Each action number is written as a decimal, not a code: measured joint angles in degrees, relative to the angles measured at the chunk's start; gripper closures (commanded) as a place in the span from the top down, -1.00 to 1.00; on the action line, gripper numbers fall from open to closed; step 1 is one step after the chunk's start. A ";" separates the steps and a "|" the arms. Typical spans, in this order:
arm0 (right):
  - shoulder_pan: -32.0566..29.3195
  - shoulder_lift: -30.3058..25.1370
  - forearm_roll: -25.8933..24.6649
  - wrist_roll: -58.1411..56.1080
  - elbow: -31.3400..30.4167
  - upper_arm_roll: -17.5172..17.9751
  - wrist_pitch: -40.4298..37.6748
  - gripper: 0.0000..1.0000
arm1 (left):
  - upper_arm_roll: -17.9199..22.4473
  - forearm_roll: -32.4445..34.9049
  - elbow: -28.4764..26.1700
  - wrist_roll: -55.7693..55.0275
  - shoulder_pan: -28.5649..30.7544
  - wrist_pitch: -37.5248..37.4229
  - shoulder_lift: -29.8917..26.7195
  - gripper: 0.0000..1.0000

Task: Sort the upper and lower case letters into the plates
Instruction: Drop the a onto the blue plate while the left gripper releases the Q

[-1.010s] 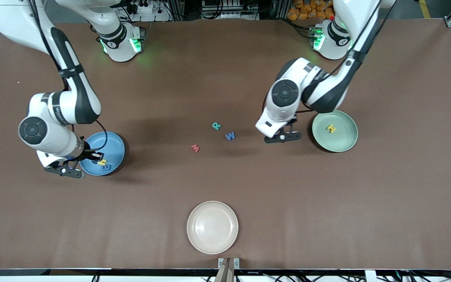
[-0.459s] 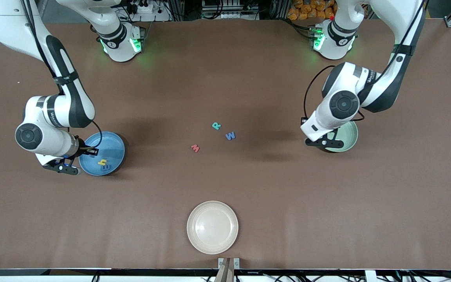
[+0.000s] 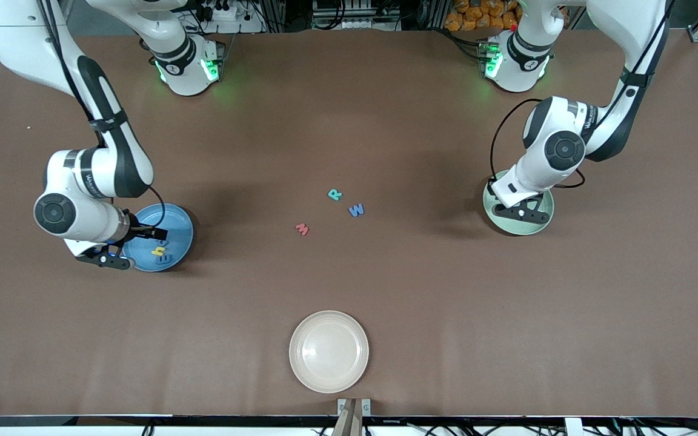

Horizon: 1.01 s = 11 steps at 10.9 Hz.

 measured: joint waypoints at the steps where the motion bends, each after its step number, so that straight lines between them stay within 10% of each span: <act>1: 1.60 0.06 0.54 1.11 0.64 0.05 0.03 1.00 | -0.10 0.00 -0.98 0.00 -0.11 1.56 -0.03 -0.74; 5: 8.44 2.33 3.20 3.94 5.55 0.38 0.17 1.00 | -0.34 -0.01 -4.14 -0.08 -0.36 7.52 0.22 -0.22; 6: 10.28 3.35 3.38 4.00 7.34 0.64 0.29 1.00 | -0.38 -0.01 -4.52 -0.10 -0.40 7.78 0.24 0.99; 11: 12.32 5.92 3.40 3.83 11.24 6.27 1.56 1.00 | -0.96 -0.09 -4.43 -2.50 -1.01 8.31 0.24 1.00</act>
